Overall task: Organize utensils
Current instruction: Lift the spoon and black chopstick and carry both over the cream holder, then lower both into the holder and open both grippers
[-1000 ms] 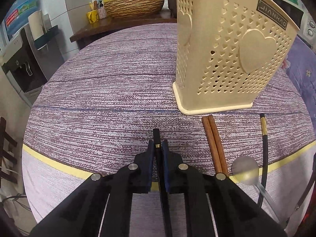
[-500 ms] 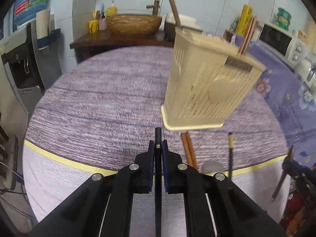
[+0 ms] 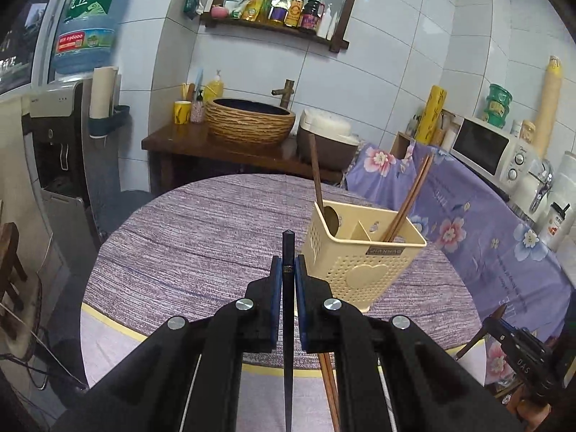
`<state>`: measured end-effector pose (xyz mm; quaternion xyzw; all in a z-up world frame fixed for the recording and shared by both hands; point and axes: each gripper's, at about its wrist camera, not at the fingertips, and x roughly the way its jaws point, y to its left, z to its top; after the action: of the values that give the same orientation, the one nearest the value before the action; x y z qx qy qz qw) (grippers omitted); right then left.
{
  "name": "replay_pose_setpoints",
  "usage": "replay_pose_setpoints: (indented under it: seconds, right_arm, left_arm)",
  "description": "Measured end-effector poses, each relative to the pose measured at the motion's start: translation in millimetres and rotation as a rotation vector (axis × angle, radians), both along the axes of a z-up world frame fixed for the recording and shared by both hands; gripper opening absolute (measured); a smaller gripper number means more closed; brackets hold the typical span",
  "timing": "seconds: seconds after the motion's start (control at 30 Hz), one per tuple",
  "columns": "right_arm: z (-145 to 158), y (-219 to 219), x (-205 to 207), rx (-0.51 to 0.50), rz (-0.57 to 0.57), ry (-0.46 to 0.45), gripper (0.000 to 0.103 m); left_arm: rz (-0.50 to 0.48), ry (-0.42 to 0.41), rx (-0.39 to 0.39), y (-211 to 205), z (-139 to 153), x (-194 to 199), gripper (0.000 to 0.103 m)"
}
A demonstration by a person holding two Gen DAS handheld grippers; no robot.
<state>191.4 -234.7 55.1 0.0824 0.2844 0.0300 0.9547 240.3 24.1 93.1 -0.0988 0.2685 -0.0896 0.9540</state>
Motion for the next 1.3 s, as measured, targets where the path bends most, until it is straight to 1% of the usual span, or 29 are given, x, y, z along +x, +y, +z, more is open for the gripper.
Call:
replay_pose_setpoints:
  seconds: [0.3,0.63,0.9,1.03,1.17,1.3]
  right_arm:
    - [4.6,2.4,2.8,0.012,0.017,0.001,0.016]
    - [13.3,5.1,9.3,0.025,0.046,-0.014,0.016]
    - [18.5,6.6,17.4,0.015,0.060,-0.019,0.016]
    - [25.0,6.4,22.7,0.019,0.080,-0.018,0.016]
    - [47.5,8.3,33.5,0.021,0.116,-0.044,0.016]
    - [85.5,14.3,52.5,0.011,0.143,-0.102,0.016]
  left_arm:
    - [-0.008,-0.003,-0.033,9.0,-0.2,-0.7,0.009]
    - [-0.007,-0.044,-0.032,13.0,15.2,0.2,0.009]
    - [-0.012,-0.055,-0.021,11.9,19.2,5.0,0.009]
    - [-0.026,-0.060,-0.033,14.2,26.5,7.1,0.009]
    - [-0.038,-0.099,-0.038,17.8,54.2,9.6,0.009]
    - [-0.049,-0.168,-0.033,18.1,99.4,13.6,0.009]
